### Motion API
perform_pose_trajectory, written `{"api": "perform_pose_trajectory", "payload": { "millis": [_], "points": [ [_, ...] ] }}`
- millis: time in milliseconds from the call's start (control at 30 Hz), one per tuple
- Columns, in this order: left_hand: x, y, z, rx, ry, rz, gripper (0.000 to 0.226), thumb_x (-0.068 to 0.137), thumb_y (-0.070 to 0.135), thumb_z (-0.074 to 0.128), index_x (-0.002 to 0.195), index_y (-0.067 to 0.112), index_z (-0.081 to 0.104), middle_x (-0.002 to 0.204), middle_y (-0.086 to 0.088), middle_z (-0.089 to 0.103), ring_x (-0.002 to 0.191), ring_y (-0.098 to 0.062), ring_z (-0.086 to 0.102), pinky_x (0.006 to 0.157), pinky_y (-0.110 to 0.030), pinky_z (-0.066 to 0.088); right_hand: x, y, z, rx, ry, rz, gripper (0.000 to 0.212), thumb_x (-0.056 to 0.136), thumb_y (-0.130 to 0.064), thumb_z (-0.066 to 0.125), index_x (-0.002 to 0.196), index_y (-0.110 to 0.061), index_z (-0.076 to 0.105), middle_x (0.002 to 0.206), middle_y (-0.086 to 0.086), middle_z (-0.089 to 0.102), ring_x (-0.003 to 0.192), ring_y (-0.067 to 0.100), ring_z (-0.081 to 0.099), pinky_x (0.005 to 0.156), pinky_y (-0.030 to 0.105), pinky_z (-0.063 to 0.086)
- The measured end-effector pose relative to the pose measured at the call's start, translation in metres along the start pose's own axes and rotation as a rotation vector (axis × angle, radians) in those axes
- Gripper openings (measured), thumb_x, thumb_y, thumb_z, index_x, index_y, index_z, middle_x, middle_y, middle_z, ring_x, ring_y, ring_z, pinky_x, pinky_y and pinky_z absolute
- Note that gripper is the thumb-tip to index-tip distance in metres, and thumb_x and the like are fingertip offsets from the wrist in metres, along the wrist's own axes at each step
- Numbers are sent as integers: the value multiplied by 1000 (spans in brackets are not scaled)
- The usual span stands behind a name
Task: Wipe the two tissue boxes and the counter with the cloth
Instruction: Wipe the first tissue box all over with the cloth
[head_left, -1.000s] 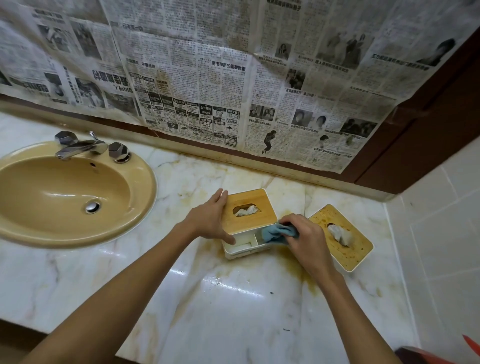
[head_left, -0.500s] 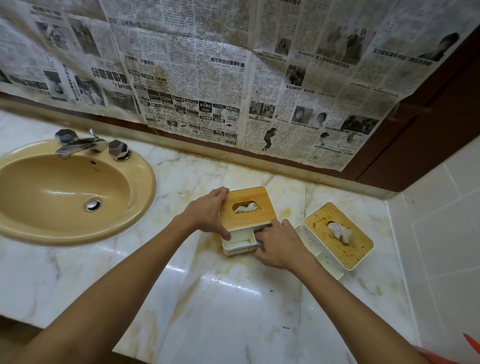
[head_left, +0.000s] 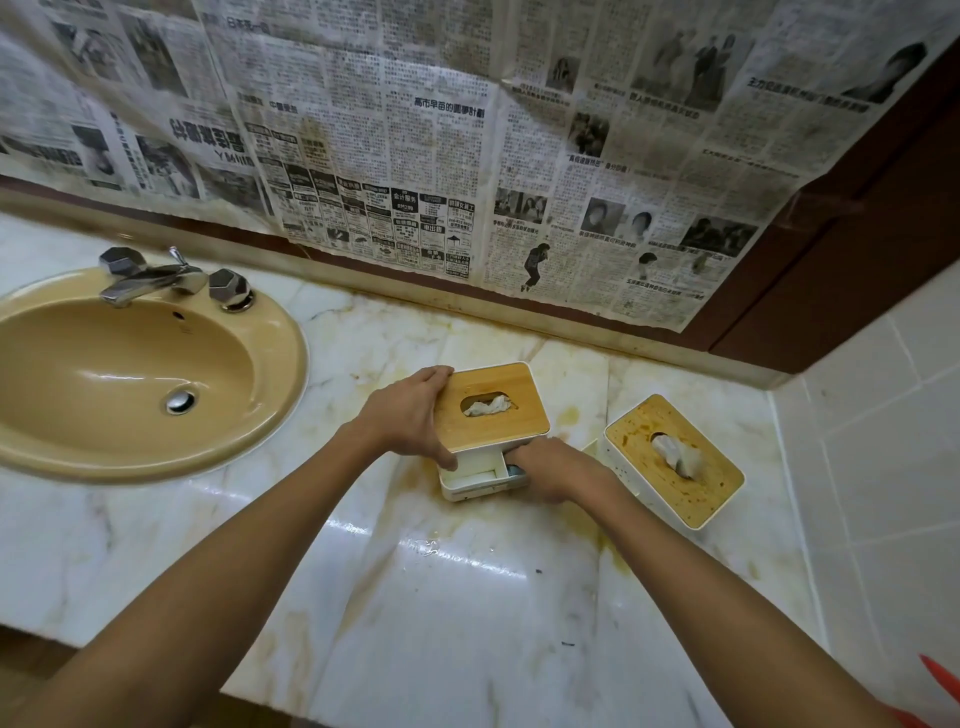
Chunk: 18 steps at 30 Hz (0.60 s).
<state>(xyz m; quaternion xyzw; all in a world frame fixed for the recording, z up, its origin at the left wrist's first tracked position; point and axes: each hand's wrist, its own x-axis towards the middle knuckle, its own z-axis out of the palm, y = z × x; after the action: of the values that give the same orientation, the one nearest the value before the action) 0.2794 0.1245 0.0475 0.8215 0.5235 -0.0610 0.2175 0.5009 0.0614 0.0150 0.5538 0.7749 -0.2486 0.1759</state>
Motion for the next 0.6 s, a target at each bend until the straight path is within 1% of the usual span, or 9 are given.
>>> {"api": "perform_pose_trajectory", "payload": {
  "millis": [33,100,167,267,333,400,467,533,600],
  "points": [
    [0,0,0,15,7,-2,143,49,66,91,163,24,17,164,12,31,134,-22,52,98,-42,53,0,3,1,18,12,-10,49,88,1,57,132,-20,63,133,8,62,116,30,59,81,29,43],
    [0,0,2,45,23,-8,144,46,72,88,163,26,18,163,12,34,130,-24,54,96,-41,54,-2,7,6,66,43,-31,53,85,6,57,129,-23,65,132,7,63,114,30,61,85,33,50],
    [-1,1,3,63,38,-13,144,46,74,87,162,26,18,163,11,35,130,-25,55,98,-41,51,-2,12,16,128,132,-29,50,83,1,61,122,-30,68,127,4,65,111,29,63,88,41,55],
    [-2,2,2,70,40,-9,142,49,73,88,163,25,18,164,11,34,132,-24,53,100,-41,49,-7,17,27,214,343,28,46,79,-11,69,116,-38,67,115,-2,70,101,22,66,81,36,58],
    [-2,3,0,86,28,-1,142,50,71,90,163,25,17,166,11,32,135,-23,51,103,-41,47,-11,13,28,164,408,45,44,79,-8,68,113,-36,68,105,1,72,93,24,68,73,33,56],
    [-2,4,-2,104,13,5,142,51,69,90,164,25,16,167,11,31,138,-22,49,105,-41,45,-11,5,27,-3,383,20,39,82,-5,62,110,-32,68,103,2,72,93,27,68,75,34,52],
    [-2,4,-3,117,5,9,142,51,69,90,164,25,15,167,10,29,139,-21,48,105,-40,45,-10,-4,23,-161,286,12,34,86,-4,56,108,-27,68,105,2,71,100,27,66,85,37,45],
    [-3,4,-4,123,-2,11,143,51,70,90,164,25,15,167,10,29,138,-21,48,104,-38,45,-8,-8,19,-211,189,27,34,87,1,55,111,-20,68,111,4,69,106,28,63,90,38,42],
    [-2,4,-4,132,5,9,142,51,70,90,164,26,16,166,10,31,137,-21,49,105,-40,45,-5,-9,15,-194,158,36,40,85,6,56,117,-15,68,114,8,68,106,30,64,85,36,46]
  ]
}}
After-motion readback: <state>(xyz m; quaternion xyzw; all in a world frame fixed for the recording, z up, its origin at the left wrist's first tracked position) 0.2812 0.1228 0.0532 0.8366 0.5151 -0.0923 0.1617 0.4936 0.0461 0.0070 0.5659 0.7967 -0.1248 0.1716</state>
